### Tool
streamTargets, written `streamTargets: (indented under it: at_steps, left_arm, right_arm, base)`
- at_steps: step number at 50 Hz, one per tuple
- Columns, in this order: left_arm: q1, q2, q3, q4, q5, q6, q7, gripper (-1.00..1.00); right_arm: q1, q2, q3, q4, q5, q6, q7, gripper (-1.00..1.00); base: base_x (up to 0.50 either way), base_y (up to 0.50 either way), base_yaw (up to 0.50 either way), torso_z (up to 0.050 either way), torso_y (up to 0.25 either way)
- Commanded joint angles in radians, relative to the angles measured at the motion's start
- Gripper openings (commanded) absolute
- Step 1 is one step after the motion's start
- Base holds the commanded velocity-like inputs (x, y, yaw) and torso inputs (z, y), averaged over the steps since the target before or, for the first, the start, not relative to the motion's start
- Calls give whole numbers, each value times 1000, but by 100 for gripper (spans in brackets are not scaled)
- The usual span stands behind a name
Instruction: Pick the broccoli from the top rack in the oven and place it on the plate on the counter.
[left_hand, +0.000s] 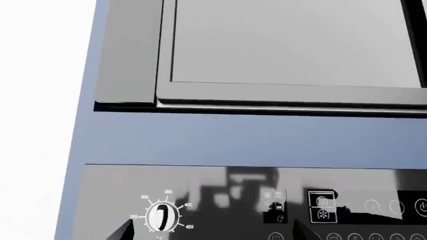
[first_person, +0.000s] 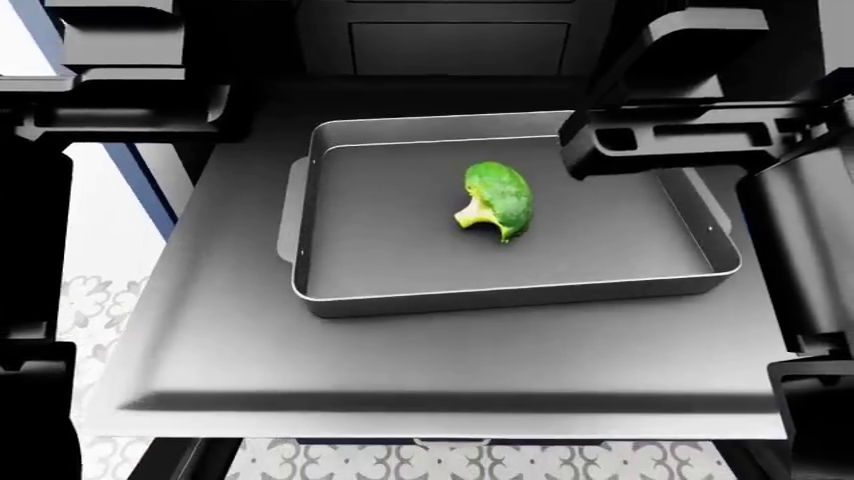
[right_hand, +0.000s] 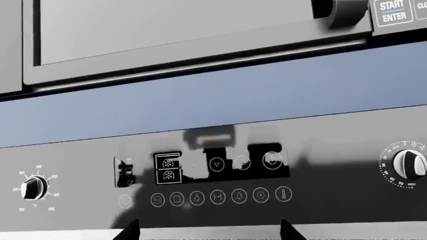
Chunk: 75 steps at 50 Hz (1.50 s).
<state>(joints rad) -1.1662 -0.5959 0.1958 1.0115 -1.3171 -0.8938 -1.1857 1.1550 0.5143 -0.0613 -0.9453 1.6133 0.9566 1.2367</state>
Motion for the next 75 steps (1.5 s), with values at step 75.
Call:
streamTargets:
  at_steps: [75]
  left_arm:
    - [-7,-22,94,16,-17,135,-62,100]
  right_arm:
    - [361,25,-570,987,458,422,-223,100]
  base:
    - [0,0,0,0,0]
